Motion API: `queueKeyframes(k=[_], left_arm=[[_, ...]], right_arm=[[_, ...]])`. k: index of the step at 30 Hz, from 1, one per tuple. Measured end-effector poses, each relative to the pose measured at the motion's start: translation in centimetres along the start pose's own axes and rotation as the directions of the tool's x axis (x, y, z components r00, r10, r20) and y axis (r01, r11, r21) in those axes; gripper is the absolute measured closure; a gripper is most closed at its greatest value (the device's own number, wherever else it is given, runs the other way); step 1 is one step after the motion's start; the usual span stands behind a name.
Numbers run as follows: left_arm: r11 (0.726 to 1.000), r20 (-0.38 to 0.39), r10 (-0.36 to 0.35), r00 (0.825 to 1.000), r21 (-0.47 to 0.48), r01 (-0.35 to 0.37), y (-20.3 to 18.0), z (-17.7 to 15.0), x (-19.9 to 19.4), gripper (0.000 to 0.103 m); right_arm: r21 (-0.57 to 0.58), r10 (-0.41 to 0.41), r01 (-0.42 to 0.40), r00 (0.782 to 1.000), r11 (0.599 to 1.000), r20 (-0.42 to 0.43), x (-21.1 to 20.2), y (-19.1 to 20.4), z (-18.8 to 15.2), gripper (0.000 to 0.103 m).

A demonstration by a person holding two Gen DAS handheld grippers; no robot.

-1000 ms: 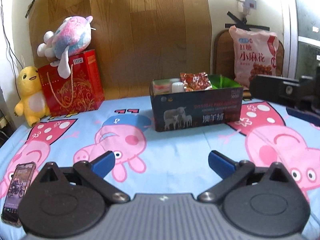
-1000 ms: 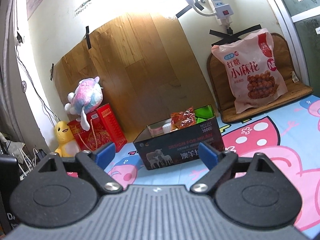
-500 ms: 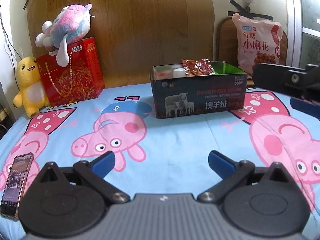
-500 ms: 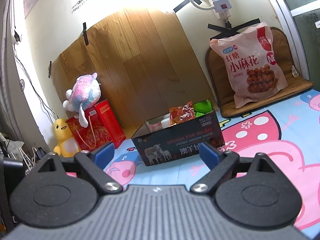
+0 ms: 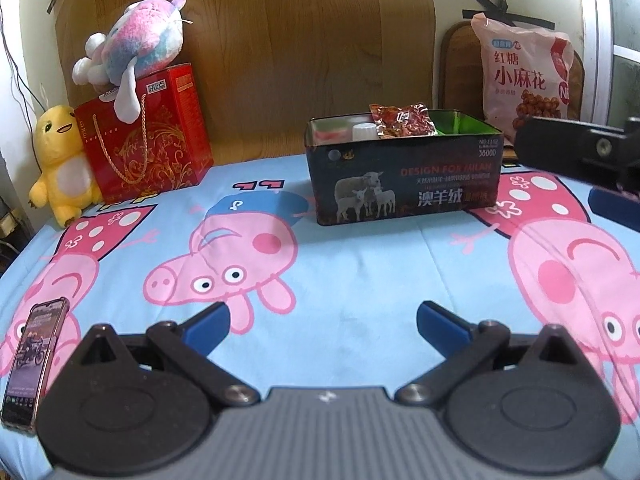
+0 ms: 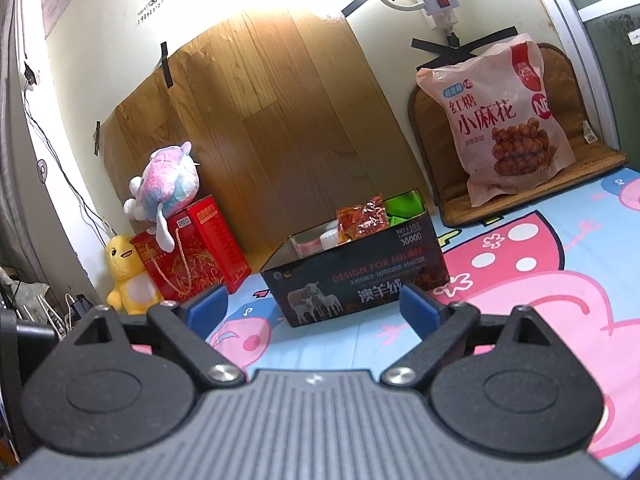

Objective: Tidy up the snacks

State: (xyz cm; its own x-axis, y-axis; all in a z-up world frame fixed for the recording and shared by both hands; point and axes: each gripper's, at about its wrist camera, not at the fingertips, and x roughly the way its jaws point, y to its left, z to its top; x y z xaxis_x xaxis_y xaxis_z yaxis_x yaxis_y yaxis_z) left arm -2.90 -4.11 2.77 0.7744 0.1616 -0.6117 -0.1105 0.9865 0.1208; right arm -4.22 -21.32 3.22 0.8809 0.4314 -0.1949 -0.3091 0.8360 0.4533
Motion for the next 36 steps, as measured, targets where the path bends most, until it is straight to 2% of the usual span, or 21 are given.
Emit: queueKeyframes(k=[36], left_arm=[[0.999,-0.060,0.018,0.998,0.037,-0.015,-0.58,-0.61,0.96,0.000]], right_arm=[[0.026,-0.002,0.003,1.000,1.000,-0.020,0.31,-0.42,-0.54,0.008]])
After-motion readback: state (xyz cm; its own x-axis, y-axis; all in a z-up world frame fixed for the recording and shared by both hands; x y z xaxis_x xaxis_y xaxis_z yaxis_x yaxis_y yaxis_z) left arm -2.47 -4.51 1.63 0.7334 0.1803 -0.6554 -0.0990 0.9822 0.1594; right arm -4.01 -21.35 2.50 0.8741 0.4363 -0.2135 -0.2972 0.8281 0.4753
